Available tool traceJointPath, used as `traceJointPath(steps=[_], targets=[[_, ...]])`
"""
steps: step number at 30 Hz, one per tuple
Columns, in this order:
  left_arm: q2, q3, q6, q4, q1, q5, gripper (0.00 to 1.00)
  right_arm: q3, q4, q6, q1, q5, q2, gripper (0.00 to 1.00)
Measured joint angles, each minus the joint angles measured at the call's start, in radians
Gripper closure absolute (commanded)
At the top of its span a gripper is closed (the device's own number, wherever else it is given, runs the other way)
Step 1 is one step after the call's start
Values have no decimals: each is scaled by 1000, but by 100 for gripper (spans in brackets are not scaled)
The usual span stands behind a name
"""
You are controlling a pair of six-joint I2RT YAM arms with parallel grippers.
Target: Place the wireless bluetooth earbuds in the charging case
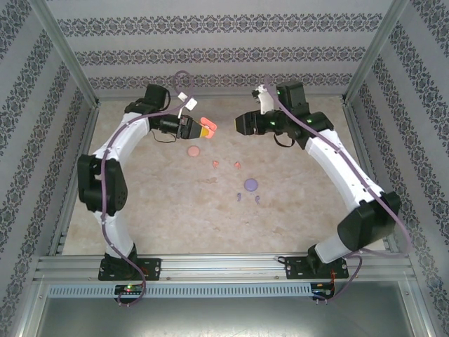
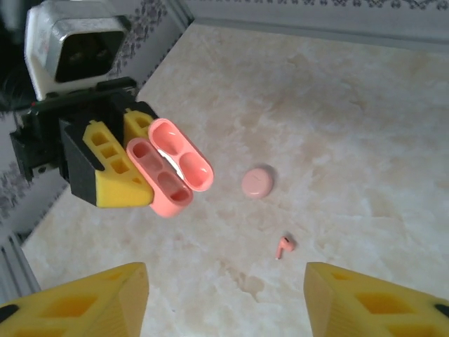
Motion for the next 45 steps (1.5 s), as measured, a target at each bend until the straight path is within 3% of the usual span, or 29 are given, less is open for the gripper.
traceJointPath(steps=[5,13,22,30,35,45], targets=[[-201,-180,-163,283,3,-166,100,-74,23,78,21,65,-1,33],[-415,-358,-299,605,3,-385,100,-79,17,216,113,217,201,33],[-563,-520,-383,851,2,-646,100,101,-74,360,210,376,482,34],[-634,-606,-440,964,2,-838,100,277,-179,447,248,478,632,35],[-638,-612,-467,1005,2,-899,100,354,-238,484,265,527,707,35],[-632,-636,-507,1048,2,-908,100,488,-310,518,299,566,819,41]])
